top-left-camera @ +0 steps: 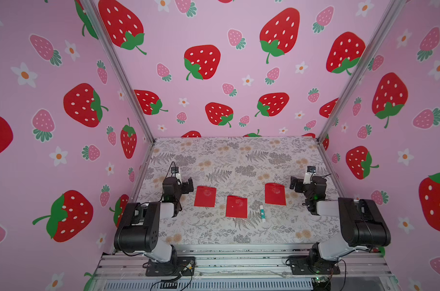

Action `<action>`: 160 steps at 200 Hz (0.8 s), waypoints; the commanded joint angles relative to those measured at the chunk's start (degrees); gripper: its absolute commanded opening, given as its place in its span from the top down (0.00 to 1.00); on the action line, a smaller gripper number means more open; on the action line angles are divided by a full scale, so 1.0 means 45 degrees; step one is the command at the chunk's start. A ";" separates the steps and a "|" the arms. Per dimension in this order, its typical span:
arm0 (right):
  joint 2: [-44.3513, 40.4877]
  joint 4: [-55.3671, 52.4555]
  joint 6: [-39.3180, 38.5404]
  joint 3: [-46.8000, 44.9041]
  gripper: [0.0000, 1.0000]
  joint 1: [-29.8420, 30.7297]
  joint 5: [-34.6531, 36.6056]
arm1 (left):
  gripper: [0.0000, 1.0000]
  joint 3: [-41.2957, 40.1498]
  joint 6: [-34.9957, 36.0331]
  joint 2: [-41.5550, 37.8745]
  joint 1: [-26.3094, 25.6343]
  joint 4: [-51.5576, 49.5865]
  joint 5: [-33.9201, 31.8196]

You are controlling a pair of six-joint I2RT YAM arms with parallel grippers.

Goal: Seal the envelope with a glue stick
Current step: Pick up the glue stick from the center of the board.

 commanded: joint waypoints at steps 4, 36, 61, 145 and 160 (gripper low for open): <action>0.0084 0.0154 -0.0034 0.0197 0.01 -0.0005 -0.0099 | 0.00 0.0300 -0.0004 0.0063 0.0019 0.0122 0.0096; 0.0083 0.0154 -0.0036 0.0178 0.01 -0.0015 -0.0083 | 0.00 0.0300 -0.0033 0.0072 0.0024 0.0146 0.0096; 0.0089 0.0163 -0.0017 0.0197 0.01 -0.0007 -0.0090 | 0.00 0.0300 -0.0011 0.0070 0.0028 0.0142 0.0096; -0.1495 -0.3058 0.0245 0.1358 0.01 0.0066 0.0710 | 0.00 0.1401 0.0260 -0.0956 -0.1088 -0.2645 -0.2458; -0.2201 -0.5347 0.0649 0.2363 0.01 0.0088 0.0711 | 0.00 0.2453 -0.0013 -0.1500 -0.1791 -0.5058 -0.4138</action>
